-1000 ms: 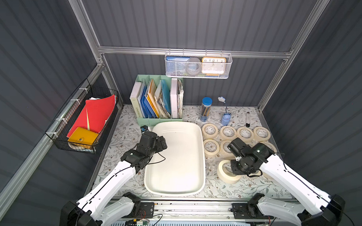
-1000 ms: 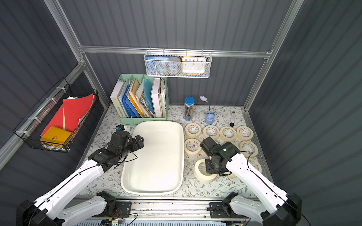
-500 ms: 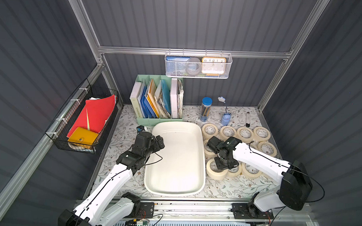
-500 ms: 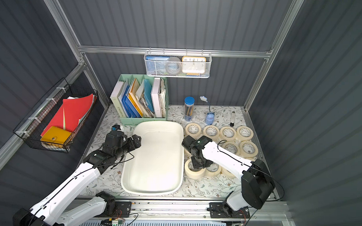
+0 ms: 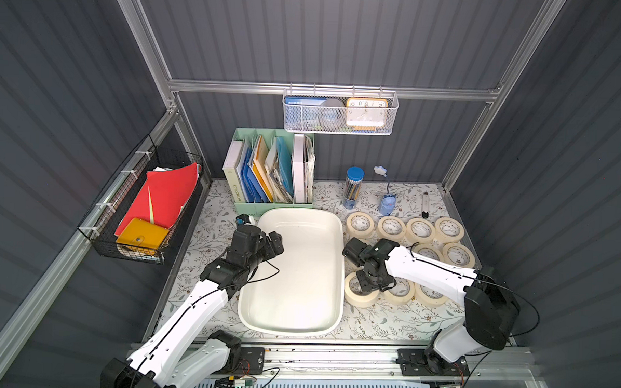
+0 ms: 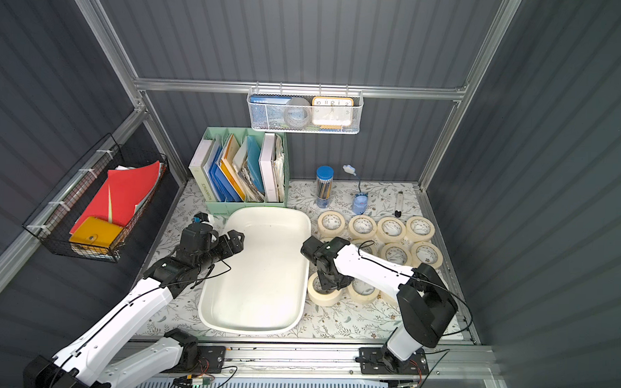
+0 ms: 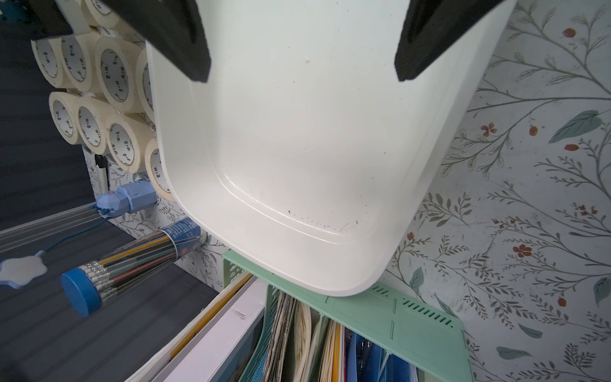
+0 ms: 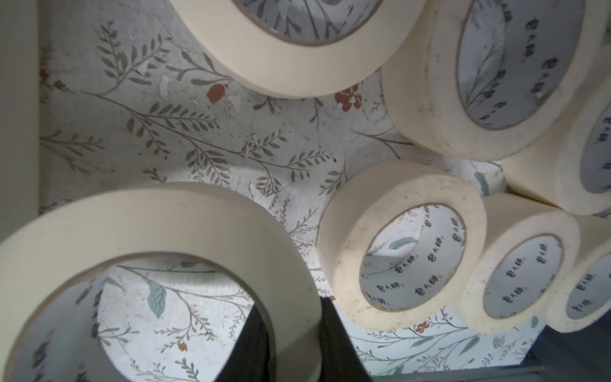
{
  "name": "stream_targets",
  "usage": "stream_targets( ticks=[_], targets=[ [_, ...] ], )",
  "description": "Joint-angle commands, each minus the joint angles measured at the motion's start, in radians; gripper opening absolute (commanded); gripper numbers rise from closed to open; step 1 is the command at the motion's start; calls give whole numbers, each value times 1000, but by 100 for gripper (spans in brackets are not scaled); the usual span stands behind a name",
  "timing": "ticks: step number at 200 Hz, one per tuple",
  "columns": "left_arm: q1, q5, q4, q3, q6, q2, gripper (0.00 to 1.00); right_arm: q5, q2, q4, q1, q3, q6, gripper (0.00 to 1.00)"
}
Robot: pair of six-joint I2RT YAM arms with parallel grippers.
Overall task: Take out the art tape in the storage box
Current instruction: Place the art tape at the center of the board.
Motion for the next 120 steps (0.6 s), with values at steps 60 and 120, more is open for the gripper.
stream_targets(
  ticks=[60, 120],
  targets=[
    [8, 5, 10, -20, 22, -32, 94, 98, -2, 137, -34, -99, 78, 0],
    [8, 9, 37, -31, 23, -53, 98, 118, -60, 244, -58, -175, 118, 13]
  ],
)
